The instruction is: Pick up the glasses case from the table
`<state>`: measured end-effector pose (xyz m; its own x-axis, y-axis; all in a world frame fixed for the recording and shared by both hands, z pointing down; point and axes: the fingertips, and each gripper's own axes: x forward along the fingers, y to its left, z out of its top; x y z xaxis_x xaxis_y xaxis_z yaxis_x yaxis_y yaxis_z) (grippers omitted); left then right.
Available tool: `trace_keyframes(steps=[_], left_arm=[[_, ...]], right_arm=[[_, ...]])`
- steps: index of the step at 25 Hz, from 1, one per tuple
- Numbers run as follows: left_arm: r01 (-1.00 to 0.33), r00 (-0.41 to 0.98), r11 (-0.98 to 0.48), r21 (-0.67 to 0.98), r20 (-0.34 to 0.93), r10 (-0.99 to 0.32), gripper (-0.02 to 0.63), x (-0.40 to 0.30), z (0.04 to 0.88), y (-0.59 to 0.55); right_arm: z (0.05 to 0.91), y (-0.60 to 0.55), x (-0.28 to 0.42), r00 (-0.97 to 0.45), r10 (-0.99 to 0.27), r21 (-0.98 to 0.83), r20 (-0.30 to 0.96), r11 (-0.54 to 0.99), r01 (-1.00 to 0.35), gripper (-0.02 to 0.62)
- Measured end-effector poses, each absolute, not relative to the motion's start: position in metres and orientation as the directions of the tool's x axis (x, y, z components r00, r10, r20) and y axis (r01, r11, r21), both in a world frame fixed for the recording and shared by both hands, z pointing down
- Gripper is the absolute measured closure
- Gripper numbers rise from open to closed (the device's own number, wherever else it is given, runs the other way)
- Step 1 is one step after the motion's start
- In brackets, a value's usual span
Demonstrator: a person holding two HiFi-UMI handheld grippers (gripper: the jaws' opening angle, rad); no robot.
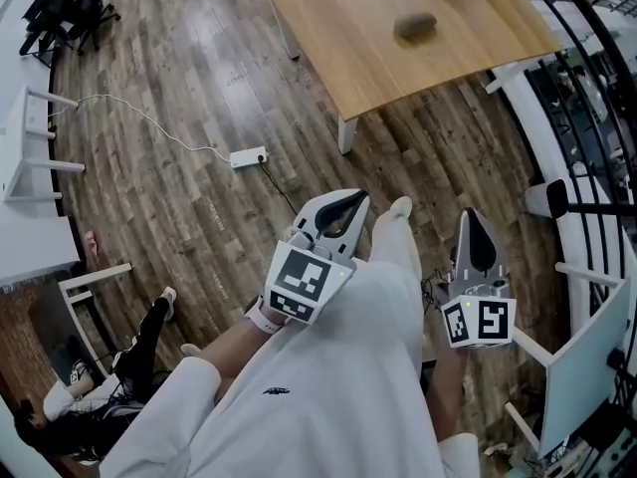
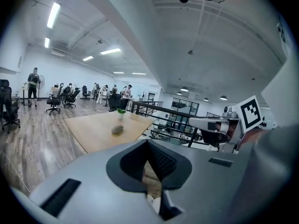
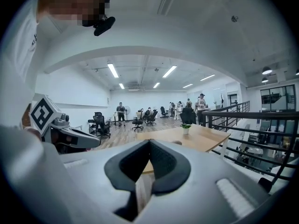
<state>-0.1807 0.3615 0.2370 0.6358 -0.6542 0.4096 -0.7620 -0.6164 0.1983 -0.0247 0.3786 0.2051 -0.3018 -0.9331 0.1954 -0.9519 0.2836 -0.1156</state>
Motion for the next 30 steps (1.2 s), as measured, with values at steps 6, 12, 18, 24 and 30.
trace_keyframes(steps=[6,12,18,24,30], left_arm=[[-0.779,0.620,-0.588,0.218,0.414,-0.666,0.600,-0.193,0.244,0.342],[-0.779,0.618,-0.590,0.211,0.414,-0.668,0.600,-0.174,0.244,0.298],[-0.783,0.612,-0.585,0.211,0.427,-0.665,0.600,-0.150,0.246,0.248],[-0.802,0.584,-0.566,0.193,0.452,-0.674,0.600,-0.122,0.255,0.183],[-0.826,0.549,-0.534,0.179,0.469,-0.692,0.600,-0.085,0.251,0.119]], right_arm=[[0.210,0.356,-0.037,-0.320,-0.928,-0.119,0.192,0.301,-0.946,0.586],[0.218,0.315,-0.020,-0.327,-0.925,-0.135,0.191,0.306,-0.943,0.586],[0.218,0.262,0.005,-0.333,-0.926,-0.155,0.177,0.307,-0.939,0.586],[0.230,0.196,0.038,-0.351,-0.917,-0.188,0.188,0.317,-0.929,0.586],[0.232,0.125,0.073,-0.403,-0.895,-0.216,0.191,0.362,-0.907,0.586]])
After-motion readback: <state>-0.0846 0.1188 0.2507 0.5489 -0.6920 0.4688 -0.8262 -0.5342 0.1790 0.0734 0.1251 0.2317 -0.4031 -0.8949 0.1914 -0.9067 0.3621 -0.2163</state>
